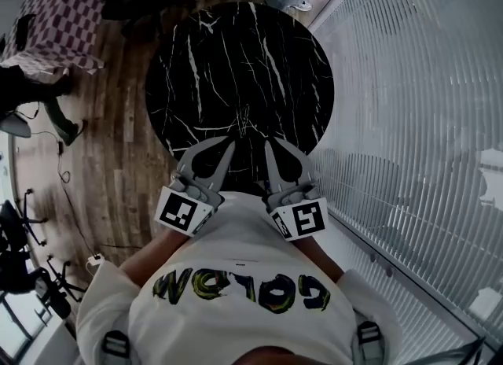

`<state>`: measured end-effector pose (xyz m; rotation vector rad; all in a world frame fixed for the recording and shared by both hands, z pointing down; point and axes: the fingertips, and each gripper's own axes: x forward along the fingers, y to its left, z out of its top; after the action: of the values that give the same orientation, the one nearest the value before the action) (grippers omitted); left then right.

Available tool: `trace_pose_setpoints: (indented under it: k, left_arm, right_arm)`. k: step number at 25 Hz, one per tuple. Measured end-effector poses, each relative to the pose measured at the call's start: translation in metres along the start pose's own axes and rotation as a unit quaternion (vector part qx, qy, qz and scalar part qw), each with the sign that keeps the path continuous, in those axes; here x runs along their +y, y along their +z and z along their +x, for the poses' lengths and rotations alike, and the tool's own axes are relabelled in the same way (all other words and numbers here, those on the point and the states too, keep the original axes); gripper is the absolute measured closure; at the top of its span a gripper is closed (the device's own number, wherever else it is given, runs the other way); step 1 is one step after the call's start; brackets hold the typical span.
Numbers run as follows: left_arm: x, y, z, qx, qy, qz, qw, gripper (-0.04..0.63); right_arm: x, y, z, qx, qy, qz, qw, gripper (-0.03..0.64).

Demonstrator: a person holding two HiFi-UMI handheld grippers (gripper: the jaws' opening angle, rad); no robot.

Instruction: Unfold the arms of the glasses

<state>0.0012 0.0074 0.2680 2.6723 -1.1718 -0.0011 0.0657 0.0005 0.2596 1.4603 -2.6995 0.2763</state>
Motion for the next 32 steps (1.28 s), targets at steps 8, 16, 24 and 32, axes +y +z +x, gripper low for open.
trace_pose_setpoints:
  k: [8,16,24,32]
  left_arm:
    - [0.003,-0.025,-0.005,0.028,0.008,-0.021,0.9993,0.594]
    - [0.010,-0.069,-0.006,0.078,0.001,-0.027,0.9966,0.594]
    - [0.030,-0.097,0.011,0.097,-0.009,-0.001,0.9952,0.594]
    - [0.049,-0.148,0.032,0.139,-0.019,0.007,0.9901,0.594]
  right_arm:
    - [0.008,-0.028,0.003,0.040,0.015,0.009,0.999,0.615]
    - [0.003,-0.065,0.006,0.086,0.020,0.013,0.996,0.615]
    - [-0.025,-0.095,0.034,0.124,0.018,0.024,0.992,0.600]
    - [-0.047,-0.163,0.064,0.212,0.018,0.053,0.976,0.588]
